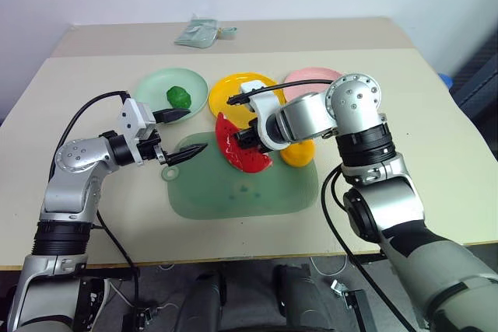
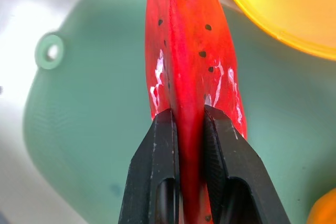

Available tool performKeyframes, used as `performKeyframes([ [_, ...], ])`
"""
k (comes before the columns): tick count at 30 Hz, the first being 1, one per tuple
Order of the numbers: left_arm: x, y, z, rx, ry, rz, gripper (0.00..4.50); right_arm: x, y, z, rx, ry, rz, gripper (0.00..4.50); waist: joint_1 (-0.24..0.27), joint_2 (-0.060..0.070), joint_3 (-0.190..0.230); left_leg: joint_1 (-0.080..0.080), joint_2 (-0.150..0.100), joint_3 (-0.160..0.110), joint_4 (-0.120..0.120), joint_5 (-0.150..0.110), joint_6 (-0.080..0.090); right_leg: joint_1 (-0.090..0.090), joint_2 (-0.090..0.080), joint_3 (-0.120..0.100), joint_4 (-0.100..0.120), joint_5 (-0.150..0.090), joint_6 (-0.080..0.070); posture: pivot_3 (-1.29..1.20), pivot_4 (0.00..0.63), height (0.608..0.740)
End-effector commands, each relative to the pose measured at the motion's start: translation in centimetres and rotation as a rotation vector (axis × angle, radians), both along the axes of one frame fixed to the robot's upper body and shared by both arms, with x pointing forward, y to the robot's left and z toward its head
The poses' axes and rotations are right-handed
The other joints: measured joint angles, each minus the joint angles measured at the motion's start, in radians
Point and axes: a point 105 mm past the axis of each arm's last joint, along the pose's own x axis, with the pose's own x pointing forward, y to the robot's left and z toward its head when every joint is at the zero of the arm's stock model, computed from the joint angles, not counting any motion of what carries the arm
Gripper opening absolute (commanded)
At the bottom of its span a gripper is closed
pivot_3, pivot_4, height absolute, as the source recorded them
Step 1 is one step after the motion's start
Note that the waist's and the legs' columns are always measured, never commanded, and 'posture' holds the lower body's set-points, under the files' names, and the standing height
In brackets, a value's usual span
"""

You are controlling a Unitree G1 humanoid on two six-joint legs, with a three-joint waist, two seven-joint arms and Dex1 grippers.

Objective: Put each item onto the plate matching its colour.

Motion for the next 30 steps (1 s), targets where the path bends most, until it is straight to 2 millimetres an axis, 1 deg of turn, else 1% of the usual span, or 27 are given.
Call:
performKeyframes([
  [1, -0.2, 0.0, 1.5, -0.032, -0.049, 0.004, 4.50, 0.7, -1.7, 5.9, 0.076, -0.194, 0.003, 0.19, 0.002, 0.000, 0.000, 0.000, 0.000, 0.000, 0.000, 0.000, 0.000, 0.000, 0.000, 0.000, 0.000, 0.000, 0.000, 0.00, 0.150, 0.740],
  [2, -0.1, 0.0, 1.7, -0.039, -0.053, 0.011, 4.50, 1.1, -2.4, 6.9, 0.096, -0.228, -0.017, 0.19, 0.003, 0.000, 0.000, 0.000, 0.000, 0.000, 0.000, 0.000, 0.000, 0.000, 0.000, 0.000, -0.001, 0.000, 0.000, 0.00, 0.150, 0.740],
  [3, 0.1, 0.1, 1.9, -0.050, -0.056, 0.025, 4.50, 1.7, -3.0, 8.0, 0.153, -0.259, -0.045, 0.19, 0.003, 0.000, 0.000, -0.001, 0.000, 0.000, 0.000, 0.000, 0.000, 0.000, 0.000, 0.000, -0.001, 0.000, 0.000, 0.00, 0.150, 0.740],
  [5, 0.6, 0.1, 2.2, -0.067, -0.068, 0.052, 4.50, 2.4, -4.0, 9.5, 0.242, -0.308, -0.066, 0.19, 0.002, 0.000, 0.000, -0.001, 0.000, 0.000, 0.000, 0.000, 0.000, 0.000, 0.000, 0.000, -0.002, 0.000, 0.000, 0.00, 0.150, 0.740],
  [7, 1.2, 0.0, 2.5, -0.086, -0.068, 0.073, 4.50, 3.7, -6.0, 9.7, 0.210, -0.365, -0.124, 0.19, 0.001, 0.000, 0.000, -0.001, 0.000, 0.000, 0.000, 0.000, 0.000, 0.000, 0.000, 0.000, -0.002, 0.000, 0.000, 0.00, 0.150, 0.740],
  [9, 2.2, -0.1, 2.7, -0.108, -0.076, 0.123, 4.50, 5.5, -8.1, 9.8, 0.208, -0.462, -0.188, 0.19, 0.002, 0.000, 0.000, -0.001, 0.000, 0.000, 0.000, 0.000, 0.000, 0.000, 0.000, 0.000, -0.002, 0.000, 0.000, 0.00, 0.150, 0.740],
  [11, 3.0, -0.5, 2.7, -0.124, -0.083, 0.164, 4.50, 7.3, -10.9, 8.8, 0.114, -0.519, -0.279, 0.19, 0.002, 0.000, 0.000, -0.001, 0.000, 0.001, 0.000, 0.000, 0.000, 0.000, 0.000, 0.000, -0.002, 0.000, 0.000, 0.00, 0.150, 0.740],
  [12, 3.1, -0.9, 2.5, -0.148, -0.057, 0.162, 4.50, 8.1, -12.3, 8.2, 0.058, -0.545, -0.316, 0.19, 0.002, 0.000, 0.000, -0.001, 0.000, 0.001, 0.000, 0.000, 0.000, 0.000, 0.000, 0.000, -0.002, 0.000, 0.000, 0.00, 0.150, 0.740],
  [14, 3.1, -1.4, 2.2, -0.180, -0.030, 0.162, 4.50, 9.2, -14.0, 7.5, -0.008, -0.592, -0.350, 0.19, 0.001, 0.000, 0.000, -0.001, 0.000, 0.001, 0.000, 0.000, 0.000, 0.000, 0.000, 0.000, -0.002, 0.000, 0.000, 0.00, 0.150, 0.740],
  [15, 3.1, -1.6, 2.1, -0.187, -0.031, 0.161, 4.50, 9.6, -14.5, 7.2, -0.033, -0.614, -0.352, 0.19, 0.001, 0.000, 0.000, -0.001, 0.000, 0.001, 0.000, 0.000, 0.000, 0.000, 0.000, 0.000, -0.003, 0.000, 0.000, 0.00, 0.150, 0.740],
  [18, 3.0, -2.3, 1.9, -0.215, -0.020, 0.147, 4.50, 10.6, -15.5, 5.6, -0.015, -0.591, -0.385, 0.19, -0.003, 0.000, 0.000, -0.001, 0.000, 0.002, -0.001, 0.000, 0.000, -0.001, 0.000, 0.001, -0.002, 0.000, 0.000, 0.00, 0.150, 0.740],
  [21, 3.1, -2.8, 1.7, -0.216, -0.014, 0.139, 4.50, 11.4, -16.4, 3.5, -0.129, -0.628, -0.361, 0.19, -0.001, 0.000, 0.000, -0.001, 0.000, 0.002, -0.001, 0.000, 0.000, -0.001, 0.000, 0.001, -0.002, 0.000, 0.000, 0.00, 0.150, 0.740],
  [23, 3.0, -2.9, 1.7, -0.208, -0.017, 0.135, 4.50, 11.6, -16.5, 2.5, -0.093, -0.598, -0.367, 0.19, 0.001, 0.000, 0.000, -0.001, 0.000, 0.002, -0.001, 0.000, 0.000, -0.001, 0.000, 0.001, -0.002, 0.000, 0.000, 0.00, 0.150, 0.740],
  [25, 3.0, -2.8, 1.7, -0.201, -0.020, 0.135, 4.50, 11.6, -16.0, 2.4, -0.048, -0.594, -0.340, 1.09, 0.001, 0.000, 0.000, -0.001, 0.000, 0.002, -0.001, 0.000, 0.000, -0.001, 0.000, 0.001, -0.002, 0.000, 0.000, 0.00, 0.150, 0.740],
  [26, 2.9, -2.7, 1.7, -0.201, -0.020, 0.135, 4.50, 11.5, -15.8, 2.5, -0.030, -0.595, -0.327, 1.40, 0.001, 0.001, 0.000, -0.001, 0.000, 0.002, -0.001, 0.000, 0.000, -0.001, 0.000, 0.001, -0.002, 0.000, 0.000, 0.00, 0.150, 0.740],
  [27, 2.9, -2.7, 1.7, -0.204, -0.018, 0.137, 4.50, 11.6, -15.9, 2.5, -0.046, -0.607, -0.328, 1.83, 0.001, 0.001, 0.001, -0.001, 0.000, 0.002, -0.001, 0.000, 0.000, -0.001, 0.000, 0.001, -0.002, 0.000, 0.000, 0.00, 0.150, 0.740],
  [28, 3.0, -2.6, 1.7, -0.203, -0.019, 0.138, 4.50, 11.7, -16.2, 2.5, -0.073, -0.624, -0.335, 2.39, 0.001, 0.001, 0.001, -0.001, 0.000, 0.002, -0.001, 0.000, 0.000, -0.001, 0.000, 0.001, -0.002, 0.000, 0.000, 0.00, 0.150, 0.740],
  [30, 2.7, -2.8, 1.7, -0.212, -0.004, 0.118, 4.50, 11.9, -16.6, 3.4, -0.101, -0.681, -0.351, 3.43, 0.001, 0.001, 0.001, -0.001, 0.000, 0.002, -0.001, 0.000, 0.000, -0.001, 0.000, 0.001, -0.002, 0.000, 0.000, 0.00, 0.150, 0.740],
])
